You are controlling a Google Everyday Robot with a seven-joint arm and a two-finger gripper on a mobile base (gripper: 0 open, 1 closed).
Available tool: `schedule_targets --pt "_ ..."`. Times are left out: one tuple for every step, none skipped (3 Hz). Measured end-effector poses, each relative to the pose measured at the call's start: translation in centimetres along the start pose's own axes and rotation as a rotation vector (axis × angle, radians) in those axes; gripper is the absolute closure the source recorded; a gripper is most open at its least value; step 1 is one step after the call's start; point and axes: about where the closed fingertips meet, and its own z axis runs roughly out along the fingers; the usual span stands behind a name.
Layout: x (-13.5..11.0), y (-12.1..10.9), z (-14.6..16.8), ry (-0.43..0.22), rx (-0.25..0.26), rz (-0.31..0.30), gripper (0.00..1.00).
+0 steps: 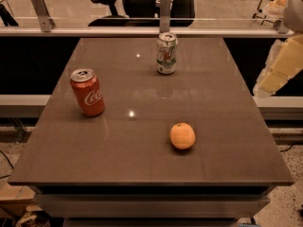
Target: Knock 7up can over
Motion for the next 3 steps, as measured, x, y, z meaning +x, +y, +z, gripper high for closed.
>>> schedule_targets --pt "0.5 -1.9 -0.5 -0.05 -0.014 0.019 0.0" --pt "0.9 -4.6 -0.5 -0.16 -0.021 0.063 0.0" --pt "1.0 -6.6 0.2 -0.28 -0.032 0.113 0.0"
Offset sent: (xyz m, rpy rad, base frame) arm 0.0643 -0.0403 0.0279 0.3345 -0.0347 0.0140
